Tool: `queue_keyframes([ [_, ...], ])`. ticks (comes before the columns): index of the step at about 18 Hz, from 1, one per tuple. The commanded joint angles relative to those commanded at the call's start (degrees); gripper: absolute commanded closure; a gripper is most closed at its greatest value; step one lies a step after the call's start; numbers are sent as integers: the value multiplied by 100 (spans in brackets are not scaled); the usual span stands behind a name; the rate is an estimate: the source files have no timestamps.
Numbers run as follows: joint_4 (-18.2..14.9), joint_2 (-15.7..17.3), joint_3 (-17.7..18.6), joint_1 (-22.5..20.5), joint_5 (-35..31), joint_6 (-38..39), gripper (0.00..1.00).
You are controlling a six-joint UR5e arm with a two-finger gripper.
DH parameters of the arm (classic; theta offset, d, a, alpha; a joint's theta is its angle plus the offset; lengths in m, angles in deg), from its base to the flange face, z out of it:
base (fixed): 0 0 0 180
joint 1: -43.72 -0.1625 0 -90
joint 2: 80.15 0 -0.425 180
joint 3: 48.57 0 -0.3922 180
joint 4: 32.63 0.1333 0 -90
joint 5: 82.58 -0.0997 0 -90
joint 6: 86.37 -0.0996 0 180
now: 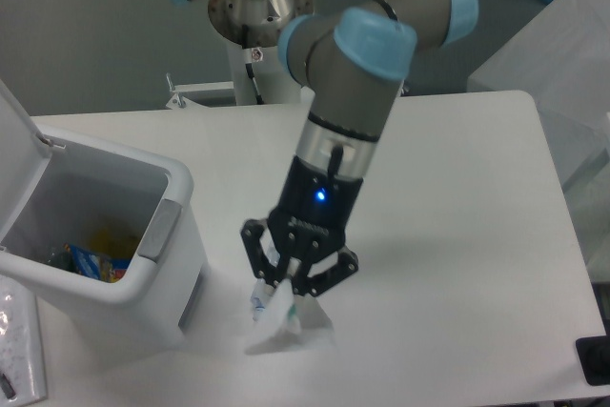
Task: Place the trash in the trash can
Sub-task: 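Lift the tissue and carry it over the white trash bin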
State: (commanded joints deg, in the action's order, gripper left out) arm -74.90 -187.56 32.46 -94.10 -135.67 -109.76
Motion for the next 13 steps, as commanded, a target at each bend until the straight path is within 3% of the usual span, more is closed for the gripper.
queue_keyframes([
  [5,-26,440,70,404,106,351,100],
  [13,-53,695,412,950,79,581,98],
])
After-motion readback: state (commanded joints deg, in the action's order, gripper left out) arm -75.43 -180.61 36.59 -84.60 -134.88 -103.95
